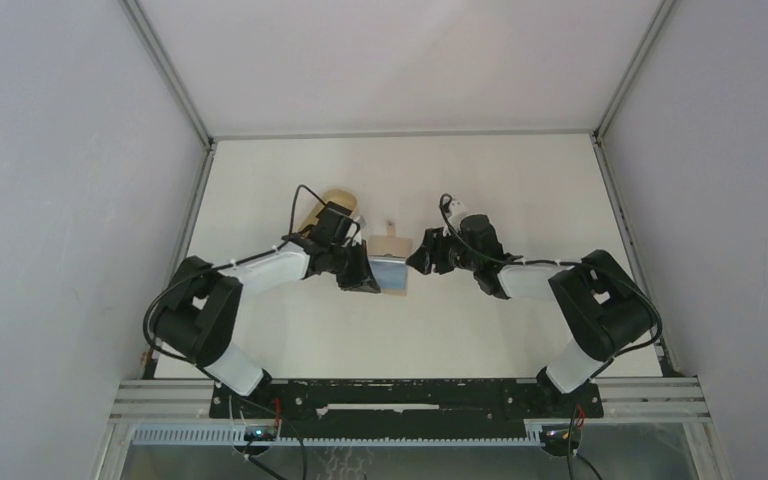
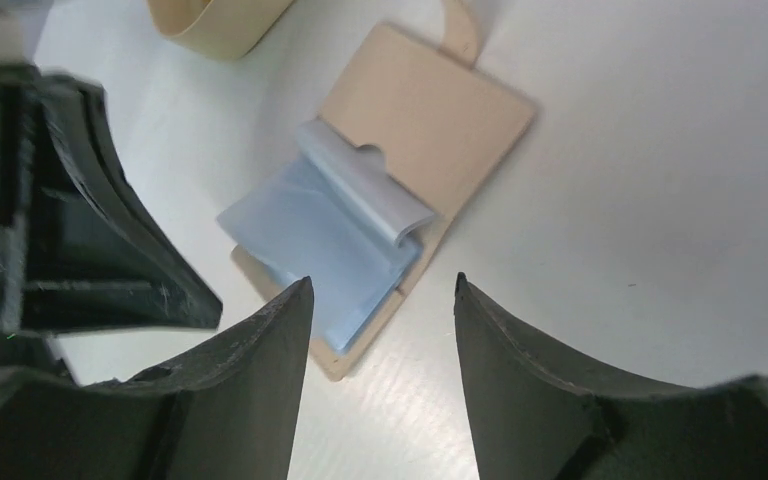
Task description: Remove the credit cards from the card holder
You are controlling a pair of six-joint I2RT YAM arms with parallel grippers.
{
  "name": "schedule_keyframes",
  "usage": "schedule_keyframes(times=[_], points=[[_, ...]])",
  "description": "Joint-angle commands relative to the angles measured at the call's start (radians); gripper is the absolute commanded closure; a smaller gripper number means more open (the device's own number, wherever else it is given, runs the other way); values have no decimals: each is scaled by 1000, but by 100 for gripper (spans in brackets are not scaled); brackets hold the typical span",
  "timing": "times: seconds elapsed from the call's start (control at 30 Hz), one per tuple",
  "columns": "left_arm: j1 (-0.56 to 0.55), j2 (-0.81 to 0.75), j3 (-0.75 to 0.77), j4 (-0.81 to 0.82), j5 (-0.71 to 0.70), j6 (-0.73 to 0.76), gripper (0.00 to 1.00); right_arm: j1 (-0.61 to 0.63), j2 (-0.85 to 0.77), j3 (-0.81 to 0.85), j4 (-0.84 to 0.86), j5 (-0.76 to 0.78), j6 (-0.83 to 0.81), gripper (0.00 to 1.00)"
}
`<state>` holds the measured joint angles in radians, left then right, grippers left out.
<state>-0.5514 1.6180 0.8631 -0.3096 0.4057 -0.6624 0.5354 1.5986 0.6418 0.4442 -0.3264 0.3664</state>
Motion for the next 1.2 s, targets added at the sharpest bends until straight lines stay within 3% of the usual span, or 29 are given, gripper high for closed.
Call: schedule_keyframes(times=[0.0, 0.13, 0.4, 0.63, 0.9, 1.17], points=[[36, -111, 68, -16, -51, 2, 100, -7, 48, 26, 104, -190, 127, 38], [47, -129, 62, -10, -99, 0, 100, -14, 91, 69, 115, -245, 187, 39], [49, -53, 56, 79, -119, -26, 80, -33, 146, 95, 142, -245, 237, 40], [47, 35, 70, 130, -140, -47, 86, -45, 176, 125, 112, -226, 242, 40], [37, 83, 69, 142, -149, -46, 100, -49, 204, 125, 129, -225, 257, 40], [26, 110, 43, 144, -168, -32, 100, -46, 222, 125, 156, -241, 281, 40]])
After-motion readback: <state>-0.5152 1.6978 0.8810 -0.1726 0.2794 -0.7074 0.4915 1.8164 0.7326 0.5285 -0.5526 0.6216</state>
